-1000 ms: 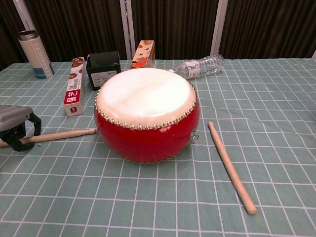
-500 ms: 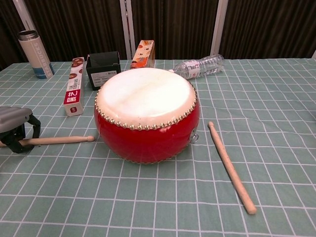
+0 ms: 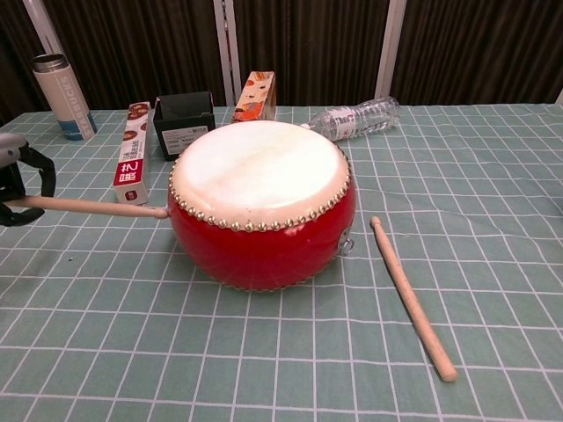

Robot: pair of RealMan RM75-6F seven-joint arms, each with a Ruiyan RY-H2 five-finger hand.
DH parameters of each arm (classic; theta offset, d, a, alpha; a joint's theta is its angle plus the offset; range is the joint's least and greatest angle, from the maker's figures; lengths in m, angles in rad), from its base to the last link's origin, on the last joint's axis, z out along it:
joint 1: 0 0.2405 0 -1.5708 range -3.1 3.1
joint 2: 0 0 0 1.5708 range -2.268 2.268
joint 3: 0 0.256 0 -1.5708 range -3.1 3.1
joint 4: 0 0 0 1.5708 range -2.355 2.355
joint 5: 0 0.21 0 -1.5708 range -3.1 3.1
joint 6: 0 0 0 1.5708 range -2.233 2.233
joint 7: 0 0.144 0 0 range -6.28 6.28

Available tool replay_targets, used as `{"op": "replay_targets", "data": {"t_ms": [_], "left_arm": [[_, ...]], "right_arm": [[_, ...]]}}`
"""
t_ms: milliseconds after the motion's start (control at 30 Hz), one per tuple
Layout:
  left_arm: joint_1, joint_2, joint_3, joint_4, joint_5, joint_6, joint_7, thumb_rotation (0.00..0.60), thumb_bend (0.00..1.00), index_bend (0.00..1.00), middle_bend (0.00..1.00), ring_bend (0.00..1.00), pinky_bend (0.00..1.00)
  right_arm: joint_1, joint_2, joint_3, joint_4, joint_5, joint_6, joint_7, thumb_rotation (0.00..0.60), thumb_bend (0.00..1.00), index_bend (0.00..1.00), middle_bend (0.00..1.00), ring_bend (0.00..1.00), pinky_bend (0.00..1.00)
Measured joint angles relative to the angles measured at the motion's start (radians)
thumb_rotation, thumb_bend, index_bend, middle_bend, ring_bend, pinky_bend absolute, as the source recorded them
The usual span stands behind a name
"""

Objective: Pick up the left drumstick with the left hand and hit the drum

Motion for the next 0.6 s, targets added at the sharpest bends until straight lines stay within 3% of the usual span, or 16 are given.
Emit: {"op": "replay_targets", "data": {"t_ms": [333, 600], "left_arm": [[0.025, 0.172, -0.016, -0.222, 0.065, 0.066, -0.005, 0.6, 0.64, 0.81, 1.0, 1.0, 0.95], [-0.011, 0.197, -0.087, -0.309, 0.036, 0.074, 0.003, 0.6, 0.64, 0.81, 1.0, 1.0, 0.95]], "right_arm": [[0.001, -0.002, 0.001, -0.003, -0.001, -0.002, -0.011, 0.6, 0.3, 0.0, 0.0, 0.0, 0.06], [0.002, -0.002, 0.001, -0.002, 0.002, -0.006, -0.007, 0.6, 0.3, 0.0, 0.0, 0.0, 0.06]]}}
